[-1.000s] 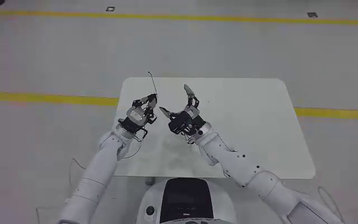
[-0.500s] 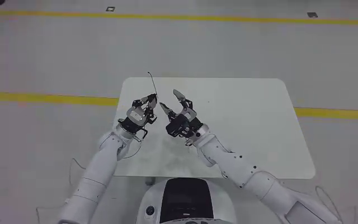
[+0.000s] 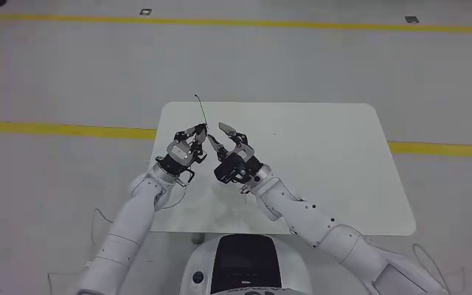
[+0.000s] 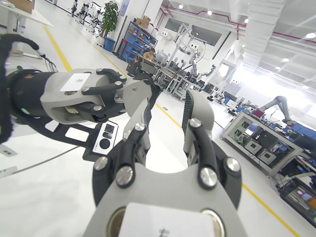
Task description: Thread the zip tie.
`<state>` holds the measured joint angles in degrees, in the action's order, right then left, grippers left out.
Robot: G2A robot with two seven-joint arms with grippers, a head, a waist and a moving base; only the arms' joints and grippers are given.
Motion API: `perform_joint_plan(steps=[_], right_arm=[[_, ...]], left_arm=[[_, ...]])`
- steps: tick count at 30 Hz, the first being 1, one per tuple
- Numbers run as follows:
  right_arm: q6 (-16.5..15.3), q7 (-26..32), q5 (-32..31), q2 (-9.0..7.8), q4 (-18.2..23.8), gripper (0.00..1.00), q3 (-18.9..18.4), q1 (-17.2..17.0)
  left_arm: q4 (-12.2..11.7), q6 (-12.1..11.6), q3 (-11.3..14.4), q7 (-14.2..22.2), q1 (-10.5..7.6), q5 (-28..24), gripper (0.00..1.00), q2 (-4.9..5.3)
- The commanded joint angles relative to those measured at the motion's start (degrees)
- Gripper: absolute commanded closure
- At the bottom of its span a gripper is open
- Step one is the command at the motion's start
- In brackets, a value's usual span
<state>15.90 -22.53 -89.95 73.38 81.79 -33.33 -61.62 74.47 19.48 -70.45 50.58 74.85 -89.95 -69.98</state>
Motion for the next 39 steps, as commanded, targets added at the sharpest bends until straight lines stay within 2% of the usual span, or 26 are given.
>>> perform_joint_plan(steps=[1, 9, 13, 16, 22, 31, 39], right_arm=[[0.0, 0.0, 0.0, 0.16, -0.1, 0.73, 0.2, 0.1], [0.4, 0.2, 0.0, 0.93, -0.7, 0.76, 0.9, 0.8], [0.8, 0.4, 0.0, 1.28, -1.0, 0.82, 1.4, 1.2], [1.1, 0.5, 0.0, 1.46, -1.3, 0.83, 1.7, 1.5], [2.1, 1.3, 0.0, 1.66, -1.9, 0.84, 2.7, 2.3], [3.6, 2.6, 0.0, 1.74, -2.6, 0.91, 3.7, 3.2], [3.6, 3.0, 0.0, 1.91, -3.1, 0.9, 3.4, 3.3]], left_arm=[[0.0, 0.0, 0.0, 0.0, 0.0, 0.0, 1.0, 0.0], [0.0, 0.0, 0.0, 0.0, 0.0, 0.0, 1.0, 0.0], [0.0, 0.0, 0.0, 0.0, 0.0, 0.0, 1.0, 0.0], [0.0, 0.0, 0.0, 0.0, 0.0, 0.0, 1.0, 0.0], [0.0, 0.0, 0.0, 0.0, 0.0, 0.0, 1.0, 0.0], [0.0, 0.0, 0.0, 0.0, 0.0, 0.0, 1.0, 0.0], [0.0, 0.0, 0.0, 0.0, 0.0, 0.0, 1.0, 0.0]])
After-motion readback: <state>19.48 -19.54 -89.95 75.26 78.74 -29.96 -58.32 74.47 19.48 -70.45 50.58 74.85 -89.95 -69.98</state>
